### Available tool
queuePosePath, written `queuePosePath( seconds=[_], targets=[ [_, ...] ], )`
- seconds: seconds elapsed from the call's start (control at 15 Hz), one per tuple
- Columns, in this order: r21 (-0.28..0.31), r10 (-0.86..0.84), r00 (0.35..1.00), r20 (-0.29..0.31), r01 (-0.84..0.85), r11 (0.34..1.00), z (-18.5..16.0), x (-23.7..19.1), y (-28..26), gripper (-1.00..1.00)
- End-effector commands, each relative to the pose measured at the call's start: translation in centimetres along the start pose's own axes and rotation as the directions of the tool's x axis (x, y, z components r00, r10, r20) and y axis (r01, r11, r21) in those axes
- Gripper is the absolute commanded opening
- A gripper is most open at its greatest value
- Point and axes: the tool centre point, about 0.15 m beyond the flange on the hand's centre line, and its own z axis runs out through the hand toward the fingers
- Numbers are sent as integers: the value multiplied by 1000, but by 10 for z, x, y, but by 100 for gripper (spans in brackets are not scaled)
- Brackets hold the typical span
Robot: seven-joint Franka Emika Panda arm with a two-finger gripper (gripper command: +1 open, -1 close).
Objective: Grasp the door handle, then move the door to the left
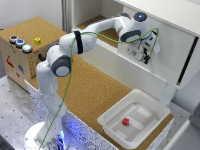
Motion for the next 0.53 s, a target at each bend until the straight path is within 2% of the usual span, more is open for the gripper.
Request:
queuePosePath(
  seconds=[0.0, 0.47],
  targets=[
    [-95, 19, 993, -114, -29, 995, 29, -34, -56, -100],
    [-55, -54, 991, -122, 47, 997, 30, -40, -111, -100]
  ],
)
